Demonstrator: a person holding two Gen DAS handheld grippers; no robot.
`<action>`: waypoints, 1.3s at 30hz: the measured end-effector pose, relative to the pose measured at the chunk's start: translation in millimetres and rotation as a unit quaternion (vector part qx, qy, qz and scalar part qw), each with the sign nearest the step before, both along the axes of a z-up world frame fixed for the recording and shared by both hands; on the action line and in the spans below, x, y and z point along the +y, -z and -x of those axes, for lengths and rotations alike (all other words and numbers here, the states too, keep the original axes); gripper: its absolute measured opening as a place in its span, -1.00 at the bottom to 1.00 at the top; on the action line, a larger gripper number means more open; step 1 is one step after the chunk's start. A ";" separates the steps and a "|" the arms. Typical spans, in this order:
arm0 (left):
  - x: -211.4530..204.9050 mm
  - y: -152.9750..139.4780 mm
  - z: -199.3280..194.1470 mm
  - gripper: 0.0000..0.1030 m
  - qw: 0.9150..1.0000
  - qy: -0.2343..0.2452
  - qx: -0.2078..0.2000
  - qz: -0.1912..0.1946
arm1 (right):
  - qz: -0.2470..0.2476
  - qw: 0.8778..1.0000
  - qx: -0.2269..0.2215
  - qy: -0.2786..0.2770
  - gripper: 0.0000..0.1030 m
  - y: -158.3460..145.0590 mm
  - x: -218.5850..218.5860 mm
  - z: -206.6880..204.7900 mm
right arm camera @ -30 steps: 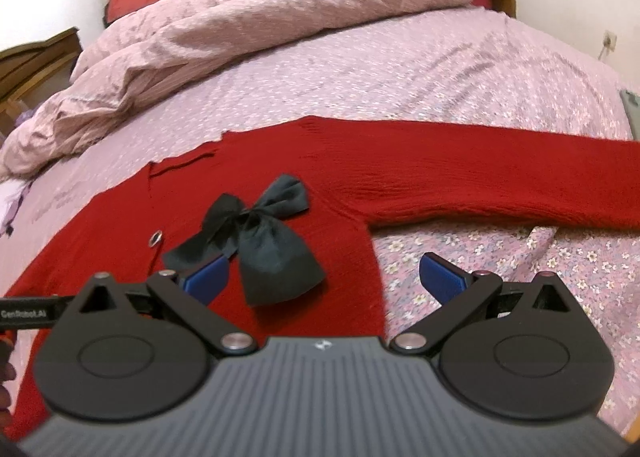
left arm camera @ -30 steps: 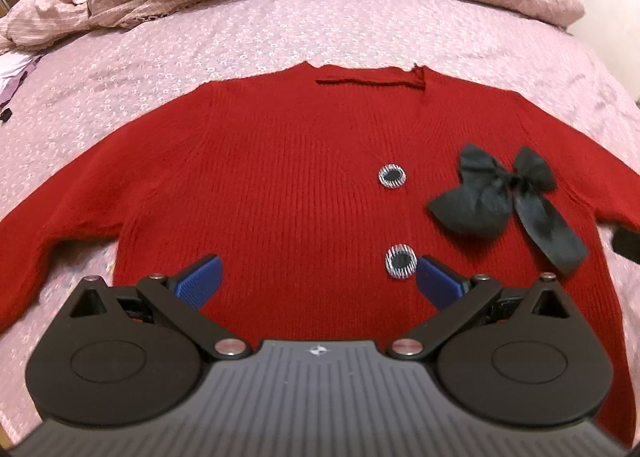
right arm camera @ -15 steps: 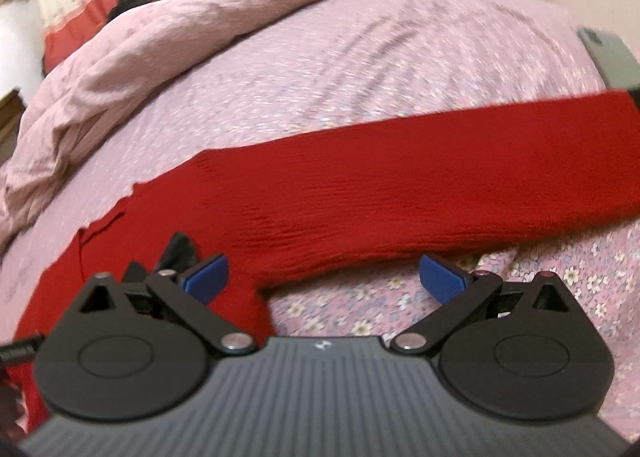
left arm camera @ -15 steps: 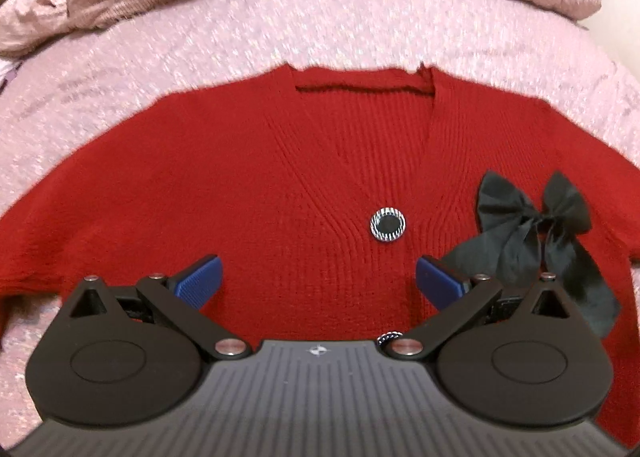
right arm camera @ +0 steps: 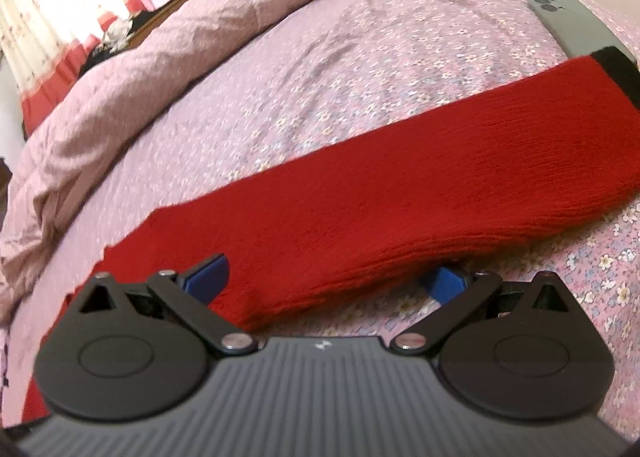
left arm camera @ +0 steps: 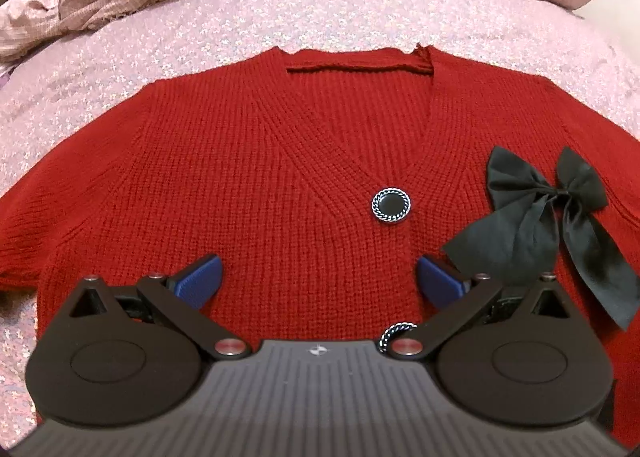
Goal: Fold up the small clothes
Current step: 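Move the right tool to the black-cuffed sleeve and close on the cuff, then lift the sleeve with the right tool and fold it across the cardigan body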
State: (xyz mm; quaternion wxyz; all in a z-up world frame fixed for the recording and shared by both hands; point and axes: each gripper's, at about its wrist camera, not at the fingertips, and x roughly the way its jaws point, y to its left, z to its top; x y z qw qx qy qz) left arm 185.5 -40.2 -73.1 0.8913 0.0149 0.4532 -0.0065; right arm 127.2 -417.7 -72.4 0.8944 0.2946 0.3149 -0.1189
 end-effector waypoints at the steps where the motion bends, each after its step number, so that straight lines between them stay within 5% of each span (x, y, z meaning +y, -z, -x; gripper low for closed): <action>1: 0.5 -0.2 2.0 1.00 1.000 0.000 0.000 0.001 | -0.002 1.000 -0.004 0.004 1.00 0.7 -2.1 0.8; 10: 1.1 -3.5 4.2 1.00 1.000 0.014 0.008 0.000 | -0.053 0.995 -0.035 0.072 0.96 1.7 -32.8 14.2; 21: 3.4 -13.3 20.6 1.00 1.000 0.017 0.010 -0.013 | -0.080 0.988 -0.029 0.129 0.08 1.4 -53.0 23.3; 24: 4.7 -15.7 22.8 1.00 1.000 0.016 0.008 -0.014 | -0.079 0.987 -0.029 0.137 -0.29 0.9 -57.6 23.5; 28: 7.9 -20.6 25.7 1.00 1.000 0.012 0.005 -0.013 | -0.062 0.989 -0.045 0.123 -0.63 -8.8 -59.5 24.3; 39: 16.4 -36.7 36.7 1.00 1.000 0.009 -0.009 -0.024 | 0.017 0.989 -0.146 0.010 -0.71 -71.3 -10.1 11.5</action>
